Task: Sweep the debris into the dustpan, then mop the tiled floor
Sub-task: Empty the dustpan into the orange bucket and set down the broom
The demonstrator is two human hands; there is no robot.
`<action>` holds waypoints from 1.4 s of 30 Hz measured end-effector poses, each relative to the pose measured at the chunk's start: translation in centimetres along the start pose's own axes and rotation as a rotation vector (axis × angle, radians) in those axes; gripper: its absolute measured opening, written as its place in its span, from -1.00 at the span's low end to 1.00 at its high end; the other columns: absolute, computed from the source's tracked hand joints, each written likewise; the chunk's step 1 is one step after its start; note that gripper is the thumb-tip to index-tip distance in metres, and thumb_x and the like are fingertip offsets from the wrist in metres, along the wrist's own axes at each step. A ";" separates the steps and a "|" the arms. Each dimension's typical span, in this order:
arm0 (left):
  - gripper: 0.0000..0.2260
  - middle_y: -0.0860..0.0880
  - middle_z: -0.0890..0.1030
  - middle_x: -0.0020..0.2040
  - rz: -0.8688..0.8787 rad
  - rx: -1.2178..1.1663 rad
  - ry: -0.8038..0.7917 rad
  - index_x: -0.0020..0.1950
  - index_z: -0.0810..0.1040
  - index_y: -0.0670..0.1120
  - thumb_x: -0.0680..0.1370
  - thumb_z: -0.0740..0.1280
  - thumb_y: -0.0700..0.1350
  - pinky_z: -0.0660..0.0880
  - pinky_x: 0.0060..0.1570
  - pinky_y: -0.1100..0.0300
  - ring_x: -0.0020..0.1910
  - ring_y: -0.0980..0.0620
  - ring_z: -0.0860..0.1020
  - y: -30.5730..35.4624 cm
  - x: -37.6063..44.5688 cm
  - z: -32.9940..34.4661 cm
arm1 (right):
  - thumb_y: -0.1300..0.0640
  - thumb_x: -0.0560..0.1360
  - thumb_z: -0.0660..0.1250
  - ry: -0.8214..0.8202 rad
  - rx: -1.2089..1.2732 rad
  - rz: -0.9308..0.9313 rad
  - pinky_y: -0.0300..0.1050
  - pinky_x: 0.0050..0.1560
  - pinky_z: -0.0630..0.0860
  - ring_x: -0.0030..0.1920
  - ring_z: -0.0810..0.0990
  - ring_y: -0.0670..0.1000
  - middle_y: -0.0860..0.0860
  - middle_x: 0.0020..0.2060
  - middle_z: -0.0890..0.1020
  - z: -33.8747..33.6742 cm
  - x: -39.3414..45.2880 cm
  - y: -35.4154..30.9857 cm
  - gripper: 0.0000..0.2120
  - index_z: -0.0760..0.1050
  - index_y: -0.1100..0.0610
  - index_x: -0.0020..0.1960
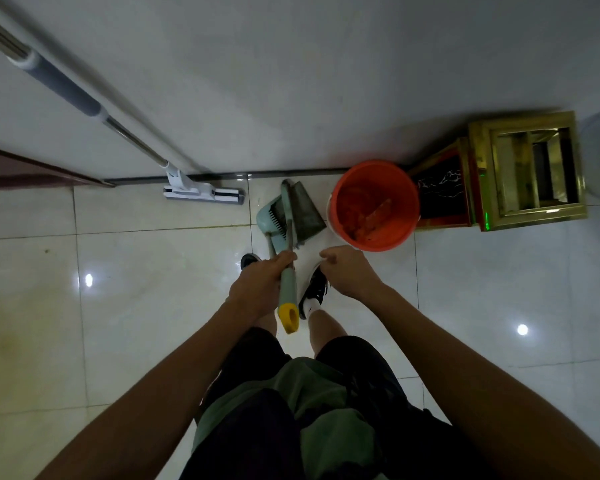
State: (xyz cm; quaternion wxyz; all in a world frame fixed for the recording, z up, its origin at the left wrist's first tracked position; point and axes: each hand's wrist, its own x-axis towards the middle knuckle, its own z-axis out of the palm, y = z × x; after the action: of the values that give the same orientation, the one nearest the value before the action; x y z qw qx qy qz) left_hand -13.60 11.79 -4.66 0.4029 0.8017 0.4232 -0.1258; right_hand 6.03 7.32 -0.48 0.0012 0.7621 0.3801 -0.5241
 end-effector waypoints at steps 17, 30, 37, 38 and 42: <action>-0.66 -0.16 0.67 -0.01 -0.307 -0.378 0.422 0.32 0.51 -0.02 0.55 0.37 -0.20 0.63 -0.12 -0.07 -0.11 -0.20 0.64 0.8 5.2 -1.8 | 0.19 0.60 0.16 0.029 -0.030 0.008 -0.07 0.07 0.43 0.12 0.54 0.14 0.19 0.23 0.58 -1.0 1.4 -0.3 -0.61 0.48 0.18 0.39; -0.63 0.01 0.64 -0.05 -0.354 -0.508 0.469 0.30 0.49 0.10 0.52 0.45 -0.03 0.58 -0.13 0.06 -0.14 -0.07 0.62 1.5 6.4 -1.3 | 0.22 0.56 0.20 0.108 0.028 -0.027 0.07 0.02 0.49 -0.01 0.58 0.22 0.27 0.02 0.62 -2.4 1.8 -0.6 -0.68 0.53 0.38 0.22; -0.76 0.07 0.53 -0.21 -0.369 -0.353 0.391 0.13 0.55 0.05 0.52 0.42 0.08 0.42 -0.25 0.18 -0.12 -0.16 0.65 1.3 5.1 -2.1 | 0.23 0.56 0.17 0.106 -0.023 -0.077 -0.15 -0.38 0.23 -0.33 0.42 0.03 0.06 -0.37 0.44 -4.8 1.7 -1.7 -0.75 0.40 0.15 -0.30; -0.78 0.09 0.53 -0.22 -0.370 -0.353 0.384 0.10 0.54 0.07 0.52 0.41 0.10 0.43 -0.23 0.16 -0.12 -0.16 0.65 1.2 4.8 -2.3 | 0.23 0.56 0.16 0.106 -0.038 -0.088 -0.12 -0.38 0.23 -0.33 0.43 0.06 0.12 -0.36 0.46 -5.2 1.7 -1.9 -0.77 0.42 0.20 -0.27; -0.70 -0.02 0.69 0.03 -0.333 -0.340 0.438 0.21 0.53 0.09 0.54 0.37 0.17 0.41 -0.13 0.17 0.00 -0.10 0.65 1.0 3.2 -3.0 | 0.24 0.54 0.15 0.138 -0.126 -0.150 -0.09 -0.38 0.26 -0.31 0.45 0.09 0.11 -0.35 0.49 -6.5 1.7 -3.3 -0.78 0.42 0.18 -0.27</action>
State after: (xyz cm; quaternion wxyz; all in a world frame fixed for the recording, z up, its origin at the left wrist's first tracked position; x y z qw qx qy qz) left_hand -11.33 15.58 -3.91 0.4042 0.6506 0.6403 0.0578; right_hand 9.55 13.22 2.41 -0.0164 0.7644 0.4672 -0.4440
